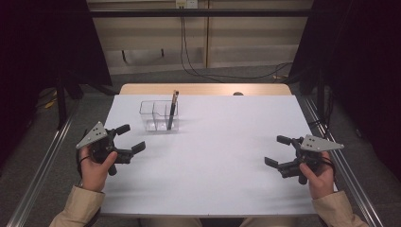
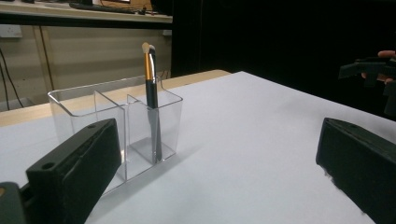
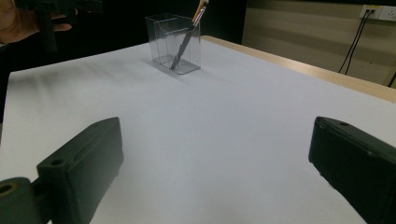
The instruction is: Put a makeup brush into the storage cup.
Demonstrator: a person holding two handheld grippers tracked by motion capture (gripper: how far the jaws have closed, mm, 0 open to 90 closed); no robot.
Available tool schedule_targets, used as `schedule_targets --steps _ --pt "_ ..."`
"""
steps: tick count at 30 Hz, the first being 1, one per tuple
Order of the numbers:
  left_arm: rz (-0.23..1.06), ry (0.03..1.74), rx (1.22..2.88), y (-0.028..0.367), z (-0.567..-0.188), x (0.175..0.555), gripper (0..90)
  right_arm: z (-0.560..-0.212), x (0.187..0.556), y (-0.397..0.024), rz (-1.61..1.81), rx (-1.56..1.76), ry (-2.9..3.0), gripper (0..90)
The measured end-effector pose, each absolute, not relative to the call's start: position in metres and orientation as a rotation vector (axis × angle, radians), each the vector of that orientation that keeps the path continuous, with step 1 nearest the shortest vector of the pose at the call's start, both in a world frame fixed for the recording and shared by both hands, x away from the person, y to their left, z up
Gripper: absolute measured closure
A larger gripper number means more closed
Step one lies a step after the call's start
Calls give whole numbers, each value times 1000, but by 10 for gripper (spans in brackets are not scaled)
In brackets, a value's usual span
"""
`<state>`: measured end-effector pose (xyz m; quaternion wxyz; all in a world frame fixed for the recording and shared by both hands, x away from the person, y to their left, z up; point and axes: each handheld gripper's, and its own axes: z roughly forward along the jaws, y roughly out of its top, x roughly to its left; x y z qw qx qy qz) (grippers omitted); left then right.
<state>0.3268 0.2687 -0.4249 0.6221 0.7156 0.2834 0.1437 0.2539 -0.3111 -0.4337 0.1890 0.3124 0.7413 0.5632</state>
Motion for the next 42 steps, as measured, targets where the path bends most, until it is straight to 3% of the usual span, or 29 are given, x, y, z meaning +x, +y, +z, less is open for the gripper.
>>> schedule_targets --steps 42 --pt "385 666 1689 294 -435 306 0 -433 254 -311 1587 877 2085 28"
